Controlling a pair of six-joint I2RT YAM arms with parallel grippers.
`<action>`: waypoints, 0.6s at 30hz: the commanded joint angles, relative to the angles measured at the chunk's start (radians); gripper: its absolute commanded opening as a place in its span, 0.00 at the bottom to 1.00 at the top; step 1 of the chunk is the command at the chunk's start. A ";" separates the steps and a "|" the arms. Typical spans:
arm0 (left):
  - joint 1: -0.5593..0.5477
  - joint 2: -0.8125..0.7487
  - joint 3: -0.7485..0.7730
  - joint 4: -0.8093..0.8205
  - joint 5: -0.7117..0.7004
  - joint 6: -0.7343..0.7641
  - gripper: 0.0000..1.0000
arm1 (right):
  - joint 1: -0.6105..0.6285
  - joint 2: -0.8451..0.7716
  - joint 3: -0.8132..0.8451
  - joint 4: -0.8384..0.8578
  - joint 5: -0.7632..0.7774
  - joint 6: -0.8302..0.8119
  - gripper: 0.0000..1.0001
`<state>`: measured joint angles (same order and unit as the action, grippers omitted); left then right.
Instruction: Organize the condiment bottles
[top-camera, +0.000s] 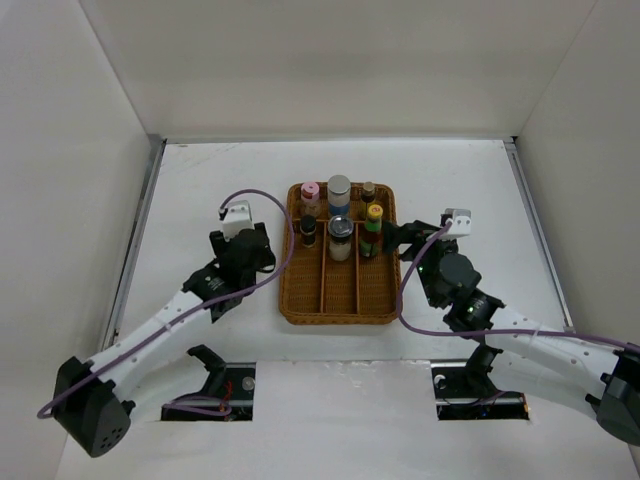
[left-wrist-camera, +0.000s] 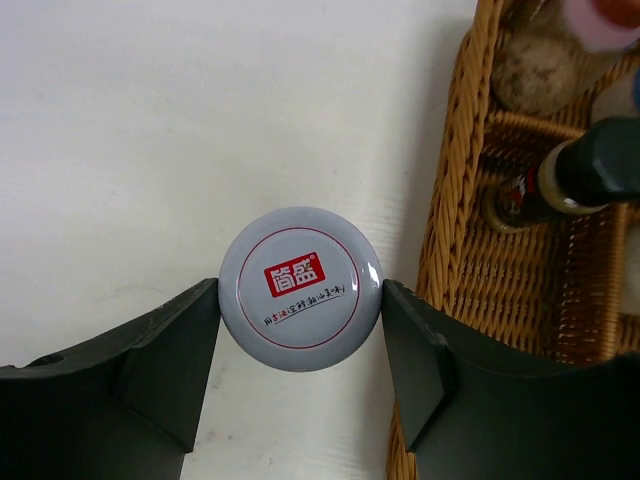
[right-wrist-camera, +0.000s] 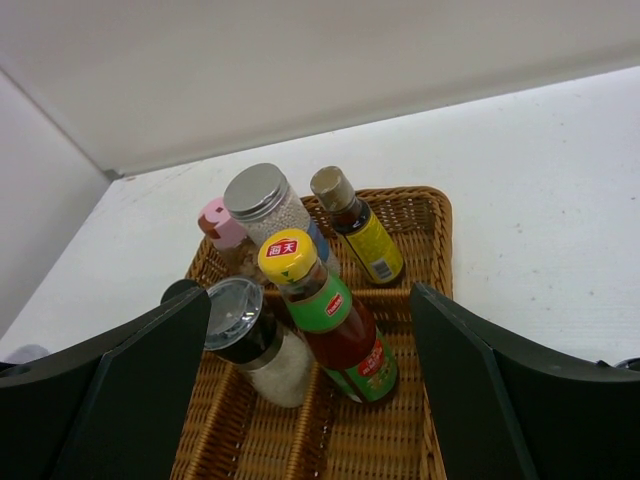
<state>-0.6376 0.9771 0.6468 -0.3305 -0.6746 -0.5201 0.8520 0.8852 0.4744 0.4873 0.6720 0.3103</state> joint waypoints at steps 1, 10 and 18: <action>-0.033 -0.100 0.135 0.018 -0.092 0.046 0.34 | 0.005 -0.006 0.013 0.060 -0.011 0.003 0.87; -0.285 -0.055 0.222 0.027 -0.108 0.022 0.34 | 0.003 -0.060 0.004 0.051 0.009 -0.002 0.87; -0.354 0.092 0.202 0.165 -0.071 0.031 0.35 | 0.005 -0.124 0.006 -0.002 0.089 -0.010 0.49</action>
<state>-0.9806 1.0538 0.8318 -0.3267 -0.7288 -0.4919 0.8520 0.8127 0.4740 0.4725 0.7017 0.2958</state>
